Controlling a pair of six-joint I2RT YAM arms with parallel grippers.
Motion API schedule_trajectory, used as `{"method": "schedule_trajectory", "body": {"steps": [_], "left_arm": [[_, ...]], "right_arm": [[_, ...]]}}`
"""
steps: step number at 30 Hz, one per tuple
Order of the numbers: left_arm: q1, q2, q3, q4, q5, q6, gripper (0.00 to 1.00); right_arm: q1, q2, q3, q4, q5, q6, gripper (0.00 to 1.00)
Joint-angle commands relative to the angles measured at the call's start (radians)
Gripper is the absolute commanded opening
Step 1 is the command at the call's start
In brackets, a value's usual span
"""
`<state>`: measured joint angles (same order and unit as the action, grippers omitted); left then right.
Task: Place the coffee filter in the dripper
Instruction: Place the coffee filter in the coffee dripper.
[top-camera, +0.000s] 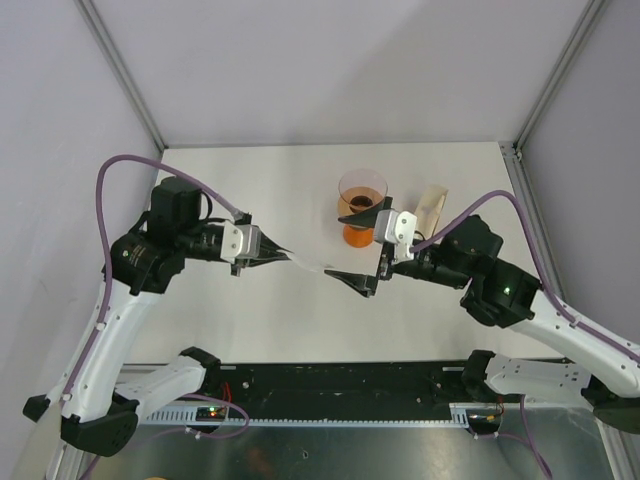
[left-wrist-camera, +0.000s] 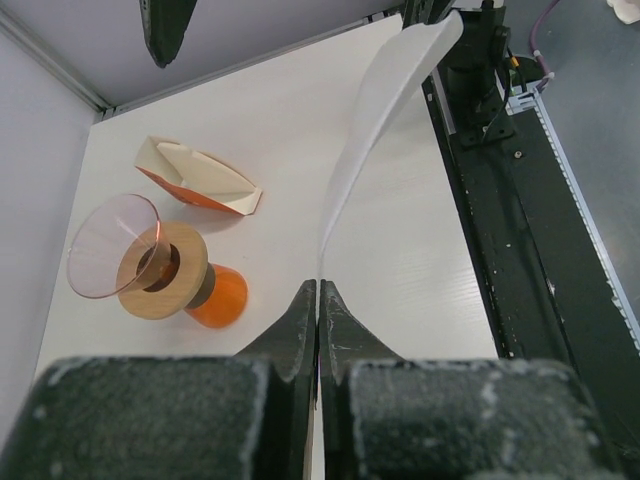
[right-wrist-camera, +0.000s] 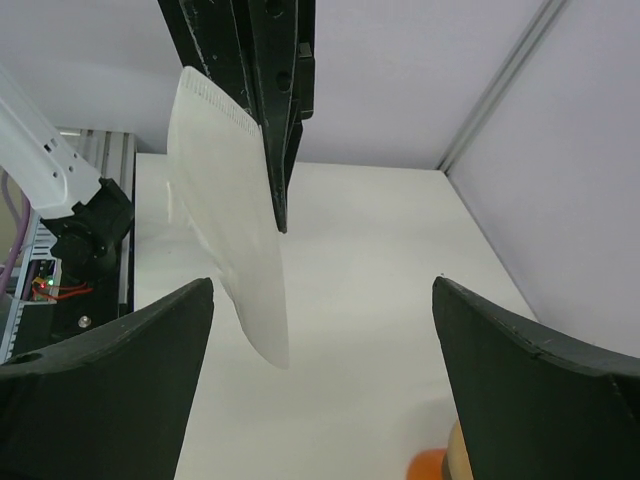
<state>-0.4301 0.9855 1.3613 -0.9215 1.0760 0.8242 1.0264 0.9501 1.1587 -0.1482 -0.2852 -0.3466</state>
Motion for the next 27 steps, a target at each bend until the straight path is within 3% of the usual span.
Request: {"method": "schedule_trajectory", "body": {"steps": [1,27], "left_arm": [[-0.011,-0.010,-0.001,0.023,-0.003,0.030,0.00],[-0.022,-0.018,0.004,0.022,-0.014,0.032,0.00]], "right_arm": [[0.004,-0.034,0.012,0.064,-0.026,0.006,0.94],[0.004,0.006,0.013,0.137,-0.075,-0.007,0.89]]}}
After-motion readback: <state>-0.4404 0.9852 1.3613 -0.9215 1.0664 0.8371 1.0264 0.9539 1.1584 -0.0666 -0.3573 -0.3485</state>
